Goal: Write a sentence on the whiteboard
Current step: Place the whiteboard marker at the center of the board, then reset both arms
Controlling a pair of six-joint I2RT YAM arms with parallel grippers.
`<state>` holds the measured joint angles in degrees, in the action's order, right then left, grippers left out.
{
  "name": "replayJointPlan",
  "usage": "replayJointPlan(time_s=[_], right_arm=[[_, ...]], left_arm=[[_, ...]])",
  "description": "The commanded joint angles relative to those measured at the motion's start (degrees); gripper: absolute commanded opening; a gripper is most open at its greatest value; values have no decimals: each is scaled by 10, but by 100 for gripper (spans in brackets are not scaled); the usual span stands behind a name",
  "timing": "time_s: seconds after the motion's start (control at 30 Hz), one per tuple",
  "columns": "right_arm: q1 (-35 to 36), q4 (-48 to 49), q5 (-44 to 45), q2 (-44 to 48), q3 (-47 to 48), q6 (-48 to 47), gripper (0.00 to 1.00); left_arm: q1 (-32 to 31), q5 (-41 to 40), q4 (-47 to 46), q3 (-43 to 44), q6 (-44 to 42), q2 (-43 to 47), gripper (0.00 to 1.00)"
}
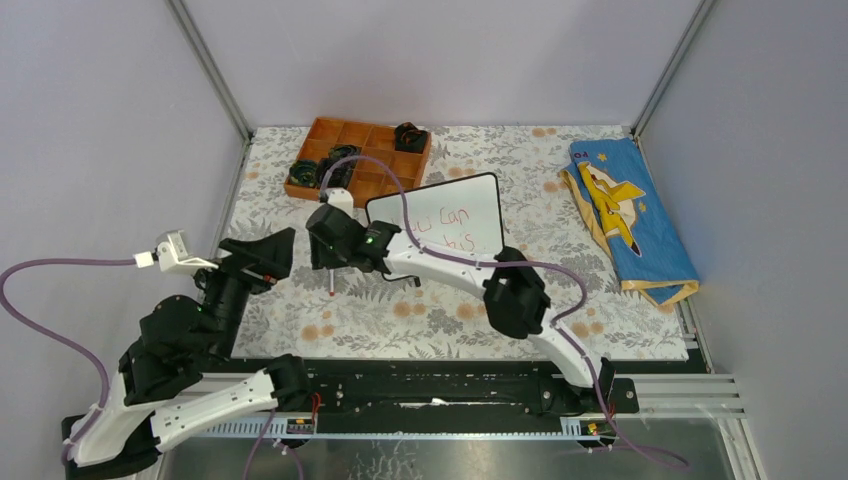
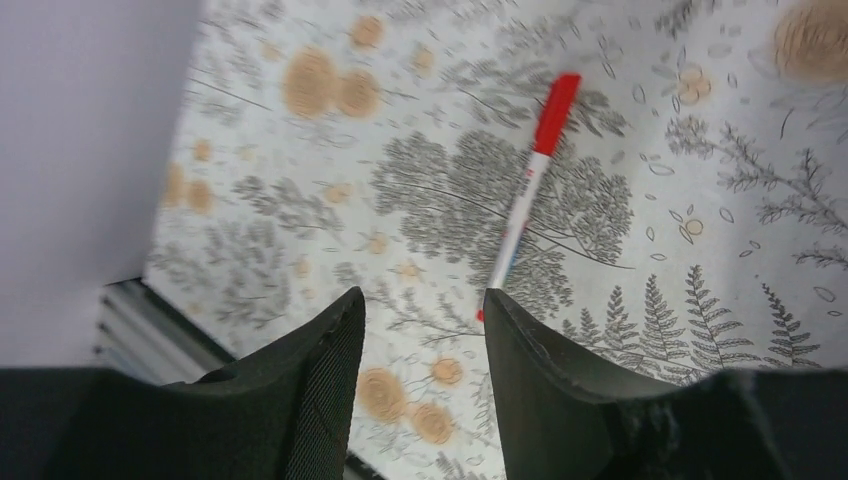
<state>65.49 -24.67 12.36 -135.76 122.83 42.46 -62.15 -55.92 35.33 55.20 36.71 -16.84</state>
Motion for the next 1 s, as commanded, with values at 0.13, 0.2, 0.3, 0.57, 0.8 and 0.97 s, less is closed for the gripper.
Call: replayJointPlan(time_s=[0.13,0.2,0.3,0.57,0.8,0.97], right_arm=[[6,80,80,131,-47,-102,65],[2,71,110,145,-45,-119,67],[-10,46,148,170,-47,-122,69],[-31,122,243,369,-233,-192,75],[-31,219,356,565,-416,-328,90],[-30,251,388,713,-532,-377,94]], left_arm=[[1,-80,-15,26,86,-90,99],[1,-100,28,65,136,-142,99],[1,-139,144,126,292,-217,99],[1,-98,164,154,333,-261,99],[1,-66,131,190,157,-288,99],[2,7,8,155,9,-310,99]])
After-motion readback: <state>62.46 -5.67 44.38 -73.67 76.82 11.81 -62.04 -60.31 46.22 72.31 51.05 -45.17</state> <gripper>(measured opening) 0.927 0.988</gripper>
